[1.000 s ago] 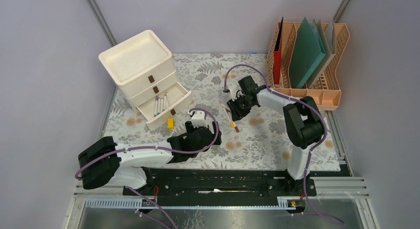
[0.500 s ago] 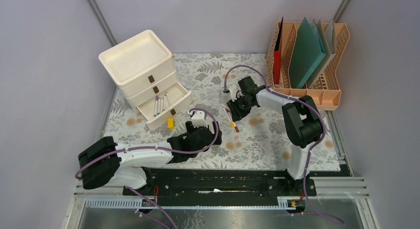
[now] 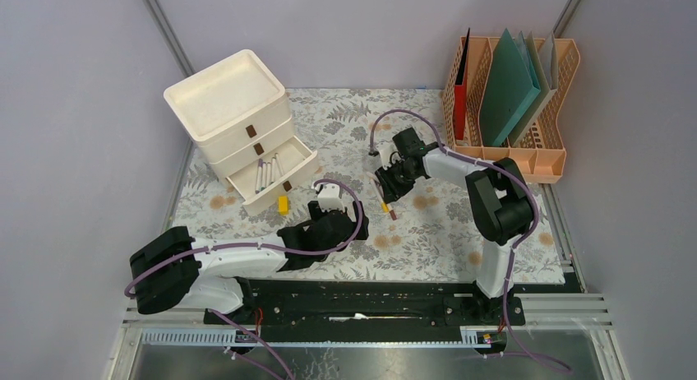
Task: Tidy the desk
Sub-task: Pick up the stationery from the center of the board.
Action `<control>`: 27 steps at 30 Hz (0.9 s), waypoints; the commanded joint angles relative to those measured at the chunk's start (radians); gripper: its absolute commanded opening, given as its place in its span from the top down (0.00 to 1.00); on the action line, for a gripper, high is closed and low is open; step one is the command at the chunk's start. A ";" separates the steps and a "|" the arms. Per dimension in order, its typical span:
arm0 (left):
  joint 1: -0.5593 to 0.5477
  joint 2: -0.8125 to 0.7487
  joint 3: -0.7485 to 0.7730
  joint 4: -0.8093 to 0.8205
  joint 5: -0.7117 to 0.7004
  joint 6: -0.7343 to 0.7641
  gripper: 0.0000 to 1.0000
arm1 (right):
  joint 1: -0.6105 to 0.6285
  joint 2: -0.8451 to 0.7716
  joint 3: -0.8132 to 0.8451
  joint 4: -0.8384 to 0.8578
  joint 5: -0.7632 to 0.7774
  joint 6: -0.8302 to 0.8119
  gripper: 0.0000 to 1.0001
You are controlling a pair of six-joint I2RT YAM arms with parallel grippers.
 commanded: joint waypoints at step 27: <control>-0.003 -0.099 -0.218 0.486 0.102 0.035 0.01 | 0.064 0.044 0.010 -0.041 0.208 -0.080 0.91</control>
